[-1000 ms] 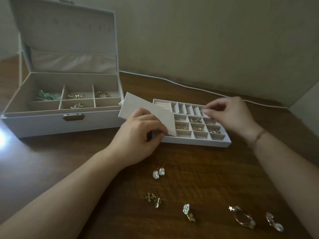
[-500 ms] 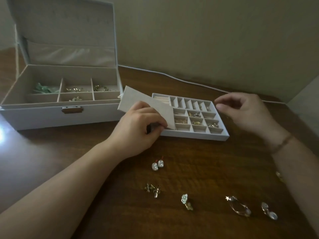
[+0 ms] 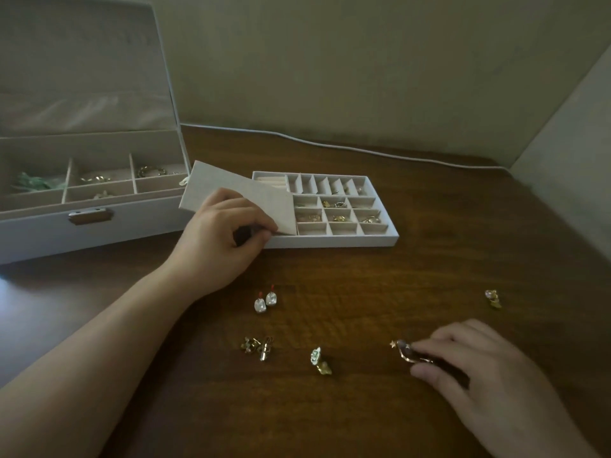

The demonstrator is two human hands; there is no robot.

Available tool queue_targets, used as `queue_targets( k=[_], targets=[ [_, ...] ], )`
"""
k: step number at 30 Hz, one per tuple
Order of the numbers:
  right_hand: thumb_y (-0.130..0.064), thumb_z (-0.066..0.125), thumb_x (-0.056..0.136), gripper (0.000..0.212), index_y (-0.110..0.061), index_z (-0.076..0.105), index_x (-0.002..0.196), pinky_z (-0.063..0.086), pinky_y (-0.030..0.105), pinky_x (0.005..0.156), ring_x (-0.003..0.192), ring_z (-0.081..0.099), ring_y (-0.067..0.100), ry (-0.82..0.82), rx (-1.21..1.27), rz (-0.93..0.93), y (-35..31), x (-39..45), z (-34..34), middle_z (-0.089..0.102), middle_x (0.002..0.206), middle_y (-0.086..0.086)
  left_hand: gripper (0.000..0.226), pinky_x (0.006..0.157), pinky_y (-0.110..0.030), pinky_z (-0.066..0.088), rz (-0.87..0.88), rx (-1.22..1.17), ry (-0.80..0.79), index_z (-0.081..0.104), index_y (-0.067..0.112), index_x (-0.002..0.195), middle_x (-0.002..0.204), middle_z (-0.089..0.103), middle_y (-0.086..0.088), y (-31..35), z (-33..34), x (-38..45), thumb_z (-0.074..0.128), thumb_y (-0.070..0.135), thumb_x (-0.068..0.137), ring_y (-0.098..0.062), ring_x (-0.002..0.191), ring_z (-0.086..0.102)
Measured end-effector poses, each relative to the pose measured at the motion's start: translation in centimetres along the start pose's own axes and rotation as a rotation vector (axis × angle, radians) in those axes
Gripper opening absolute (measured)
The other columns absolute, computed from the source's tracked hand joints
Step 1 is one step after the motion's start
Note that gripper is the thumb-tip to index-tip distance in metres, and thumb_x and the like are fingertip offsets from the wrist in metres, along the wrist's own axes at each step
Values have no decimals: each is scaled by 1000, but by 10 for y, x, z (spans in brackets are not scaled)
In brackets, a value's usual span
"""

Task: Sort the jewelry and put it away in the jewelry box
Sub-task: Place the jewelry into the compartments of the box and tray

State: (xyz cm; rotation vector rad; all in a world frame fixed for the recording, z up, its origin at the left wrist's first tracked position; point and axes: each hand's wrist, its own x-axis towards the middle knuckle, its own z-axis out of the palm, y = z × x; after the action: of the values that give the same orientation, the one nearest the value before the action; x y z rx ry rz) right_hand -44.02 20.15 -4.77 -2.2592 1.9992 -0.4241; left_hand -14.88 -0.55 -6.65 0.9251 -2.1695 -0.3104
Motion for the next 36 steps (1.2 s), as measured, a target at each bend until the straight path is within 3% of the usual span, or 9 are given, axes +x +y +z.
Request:
queue_targets(
  k=[1, 3, 7, 11, 15, 19, 24, 36],
  targets=[
    [-50, 67, 82, 16, -40, 73, 92, 43, 22, 69, 83, 56, 0, 101, -21, -13, 0, -1, 4, 56, 85, -26, 13, 86, -27, 42, -4, 2, 1, 74, 29, 99, 100, 67, 15, 0, 0, -1, 70, 20, 89, -11, 110, 48],
    [-44, 60, 85, 21, -31, 76, 84, 45, 25, 66, 80, 56, 5, 172, -63, -34, -2, 1, 8, 57, 81, -21, 13, 87, -24, 41, -4, 9, 0, 75, 28, 99, 100, 67, 15, 0, 0, -1, 71, 20, 89, -10, 110, 47],
    [-45, 55, 91, 23, -34, 74, 82, 51, 31, 64, 83, 54, 3, 174, -80, -93, -2, 17, 2, 58, 83, -23, 13, 88, -21, 40, -6, 6, -8, 74, 29, 99, 99, 67, 15, 0, -2, 0, 68, 25, 89, -10, 110, 48],
    [-44, 57, 83, 21, -32, 74, 86, 52, 31, 68, 87, 59, 4, 207, 118, -99, -14, 59, -18, 63, 86, -22, 15, 88, -25, 43, -10, -5, -17, 75, 29, 100, 100, 68, 15, 0, -3, 0, 65, 28, 88, -12, 109, 49],
    [-39, 59, 86, 19, -29, 74, 92, 53, 30, 74, 86, 58, 2, 248, 139, -118, -35, 123, -17, 65, 88, -19, 16, 88, -29, 45, -12, -12, -16, 76, 28, 100, 101, 69, 15, 0, -3, 0, 65, 29, 89, -11, 109, 49],
    [-34, 62, 92, 14, -31, 74, 97, 39, 17, 65, 90, 53, 4, 190, -45, -67, -45, 173, 5, 65, 93, -15, 16, 89, -31, 47, -13, -18, -22, 76, 29, 101, 101, 68, 17, 0, -3, -1, 65, 29, 89, -10, 110, 49],
    [-26, 61, 94, 17, -23, 74, 105, 52, 33, 85, 99, 58, 14, 27, -57, -66, -52, 195, 17, 64, 101, -5, 15, 86, -30, 48, 5, -21, -12, 76, 30, 101, 101, 68, 17, 0, -3, -1, 66, 27, 90, -10, 108, 49],
    [-13, 62, 92, 20, -22, 75, 104, 50, 18, 81, 93, 57, 6, -32, 45, -139, -39, 182, 10, 64, 102, -7, 14, 85, -35, 51, 0, -25, 2, 77, 28, 101, 102, 69, 16, -1, 1, -1, 73, 20, 90, -12, 108, 50]
  ],
)
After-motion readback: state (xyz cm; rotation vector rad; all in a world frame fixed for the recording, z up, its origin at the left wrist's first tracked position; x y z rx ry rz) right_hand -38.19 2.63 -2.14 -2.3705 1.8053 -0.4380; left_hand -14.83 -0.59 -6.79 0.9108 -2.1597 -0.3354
